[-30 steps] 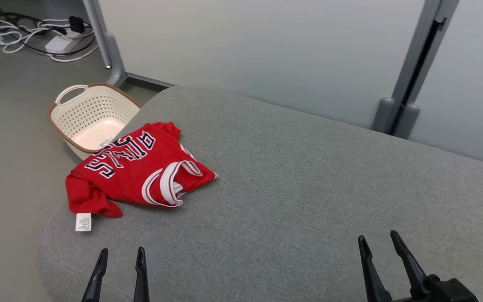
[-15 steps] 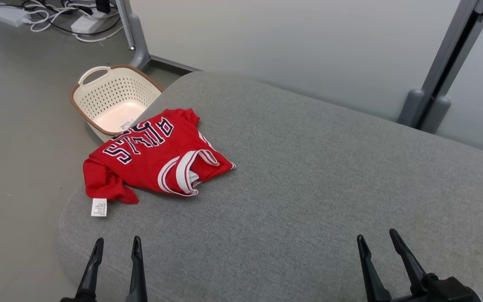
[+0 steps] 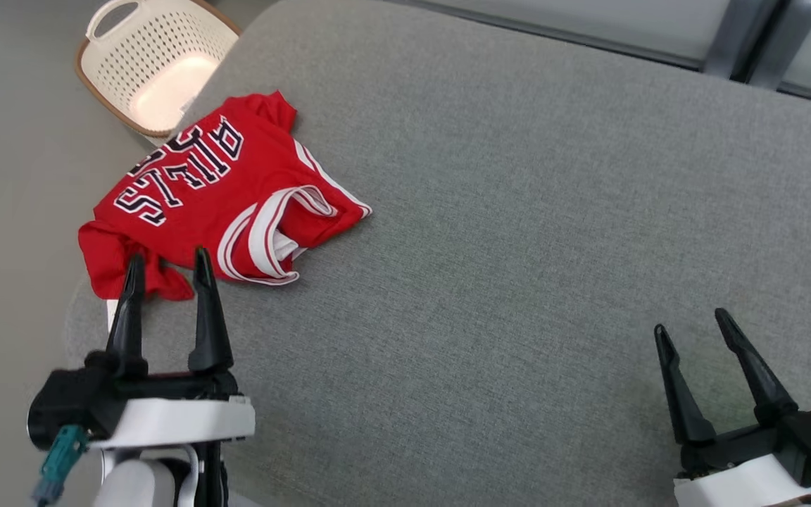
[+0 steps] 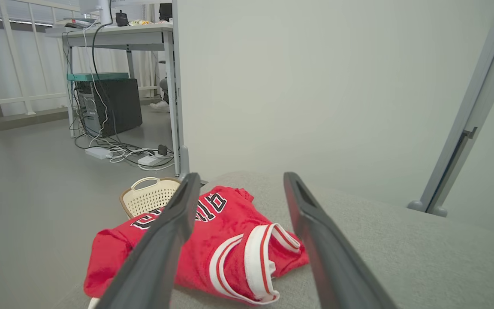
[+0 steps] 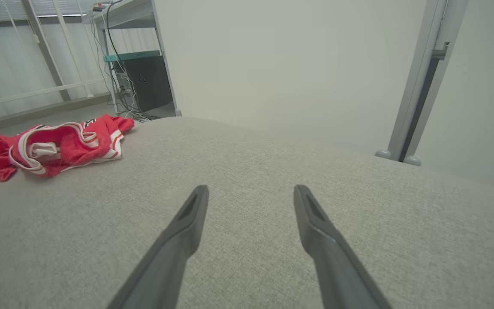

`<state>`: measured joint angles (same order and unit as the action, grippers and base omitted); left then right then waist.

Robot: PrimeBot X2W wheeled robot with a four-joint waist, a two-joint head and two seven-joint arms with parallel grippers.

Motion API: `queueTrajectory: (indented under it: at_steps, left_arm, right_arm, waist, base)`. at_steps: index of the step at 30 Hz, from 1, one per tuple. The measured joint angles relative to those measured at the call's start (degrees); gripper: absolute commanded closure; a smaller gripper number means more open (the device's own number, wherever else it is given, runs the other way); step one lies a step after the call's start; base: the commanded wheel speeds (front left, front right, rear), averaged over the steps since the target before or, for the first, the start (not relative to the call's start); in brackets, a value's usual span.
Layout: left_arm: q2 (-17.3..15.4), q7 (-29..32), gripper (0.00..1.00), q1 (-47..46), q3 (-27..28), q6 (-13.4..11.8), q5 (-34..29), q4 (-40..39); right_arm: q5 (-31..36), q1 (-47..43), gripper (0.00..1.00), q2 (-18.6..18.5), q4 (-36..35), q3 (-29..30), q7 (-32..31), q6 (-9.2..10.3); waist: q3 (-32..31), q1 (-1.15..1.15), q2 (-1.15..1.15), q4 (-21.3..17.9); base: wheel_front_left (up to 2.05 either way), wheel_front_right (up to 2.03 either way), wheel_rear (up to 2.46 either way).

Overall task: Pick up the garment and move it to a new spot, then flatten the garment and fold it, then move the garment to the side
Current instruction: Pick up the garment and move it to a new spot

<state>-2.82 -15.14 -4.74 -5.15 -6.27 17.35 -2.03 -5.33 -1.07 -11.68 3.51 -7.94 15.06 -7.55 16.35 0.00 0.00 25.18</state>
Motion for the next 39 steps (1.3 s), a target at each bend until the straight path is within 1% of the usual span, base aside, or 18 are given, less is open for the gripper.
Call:
queueTrajectory:
  at_steps: [1,2,3,6,8,10,12,14,18,20,22,26,31,32,33,34,36,39]
  left_arm:
    - [0.02,0.00,0.00,-1.64,0.22,1.00,0.80,1.70]
    - [0.03,0.00,0.00,-4.78,0.26,3.22,2.89,7.50]
    - [0.03,0.00,0.00,-4.78,0.26,3.22,2.89,7.50]
    - [-0.11,0.09,0.00,-10.44,0.80,4.98,2.52,19.70]
    - [-1.51,2.71,0.00,-15.15,1.22,5.27,2.82,26.64]
    - [-3.18,5.49,0.00,-19.78,1.53,6.16,3.42,31.37]
    - [-3.91,6.16,0.00,-22.80,1.99,7.20,4.26,34.10]
    - [-3.97,6.95,0.00,-24.50,1.85,9.03,5.44,35.62]
    - [-3.97,6.64,0.00,-26.01,0.69,10.76,5.99,37.12]
    - [-3.99,7.05,0.00,-26.46,-0.15,10.82,5.73,38.64]
    - [-4.30,7.49,0.00,-26.67,-0.89,10.22,4.63,41.21]
    - [-4.71,9.06,0.00,-29.27,-1.00,9.27,4.49,47.06]
    - [-4.75,8.49,0.00,-32.87,-0.20,8.73,5.42,53.12]
    - [-4.81,8.47,0.13,-33.38,-0.18,8.84,5.49,54.23]
    - [-4.94,8.23,0.75,-33.84,-0.15,9.09,5.60,55.16]
    - [-5.10,7.61,1.00,-34.19,-0.09,9.40,5.94,55.92]
    - [-5.32,5.33,1.00,-34.44,0.14,10.20,6.37,57.01]
    - [-6.35,1.80,1.00,-34.61,1.36,10.40,6.80,57.28]
  right_arm:
    - [0.05,0.19,0.00,-0.36,-0.08,0.02,0.00,0.00]
    - [0.04,0.67,0.00,-0.81,-0.16,-0.13,0.00,0.00]
    - [0.04,0.67,0.00,-0.81,-0.16,-0.13,0.00,0.00]
    - [0.05,1.35,0.00,-1.23,-0.26,-0.32,0.00,0.00]
    - [0.03,1.60,0.00,-1.44,-0.38,-0.52,0.00,0.00]
    - [0.04,2.22,0.00,-1.54,-0.55,-0.82,-0.01,0.00]
    - [0.09,2.63,0.00,-1.60,-0.68,-0.94,0.00,0.00]
    - [0.09,2.76,0.00,-1.75,-0.89,-0.46,0.00,0.00]
    - [0.09,2.85,0.00,-2.09,-1.33,0.43,0.00,0.00]
    - [0.10,2.86,0.00,-2.30,-1.80,0.59,0.00,0.00]
    - [0.10,3.05,0.00,-2.57,-2.20,0.78,0.04,0.00]
    - [0.29,3.87,0.00,-3.00,-2.60,0.69,0.07,-0.01]
    - [0.38,5.47,0.00,-2.96,-2.86,0.36,0.07,-0.01]
    - [0.38,5.72,0.00,-2.90,-2.80,0.20,0.07,-0.01]
    - [0.38,5.92,0.00,-2.86,-2.75,0.10,0.07,-0.01]
    - [0.38,6.14,0.00,-2.67,-2.71,0.14,0.07,-0.01]
    - [0.37,6.75,0.00,-2.41,-2.58,0.43,0.07,-0.01]
    - [0.32,7.12,0.00,-1.86,-2.22,1.04,0.05,0.00]
  waist:
    - [0.98,0.00,0.00,-0.14]
    - [2.68,0.00,0.00,-0.47]
    - [2.68,0.00,0.00,-0.47]
    - [4.21,0.00,0.00,-1.25]
    - [4.75,0.00,0.00,-1.86]
    - [5.32,0.00,0.00,-2.38]
    - [5.82,0.00,0.00,-2.98]
    - [6.46,0.00,0.00,-3.45]
    - [7.83,0.00,0.00,-4.05]
    - [8.53,0.00,0.00,-4.21]
    - [9.26,0.00,0.00,-4.32]
    - [10.51,0.00,0.00,-4.47]
    - [11.37,0.00,0.00,-5.04]
    - [11.41,0.00,0.00,-5.27]
    - [11.41,0.00,0.00,-5.51]
    - [11.39,0.00,0.00,-5.78]
    - [11.20,0.00,0.00,-6.37]
    - [10.29,0.00,0.00,-7.20]
  base:
    - [0.00,0.00,0.00]
    - [0.00,0.00,0.00]
    - [0.00,0.00,0.00]
    - [0.00,0.00,0.00]
    - [0.00,0.00,0.00]
    - [0.00,0.00,0.00]
    - [0.00,0.00,0.00]
    - [0.00,0.00,0.00]
    - [0.00,0.00,0.00]
    - [0.00,0.00,0.00]
    - [0.00,0.00,0.00]
    - [0.00,0.00,0.00]
    - [0.00,0.00,0.00]
    - [0.00,0.00,0.00]
    - [0.00,0.00,0.00]
    - [0.00,0.00,0.00]
    - [0.00,0.00,0.00]
    - [0.00,0.00,0.00]
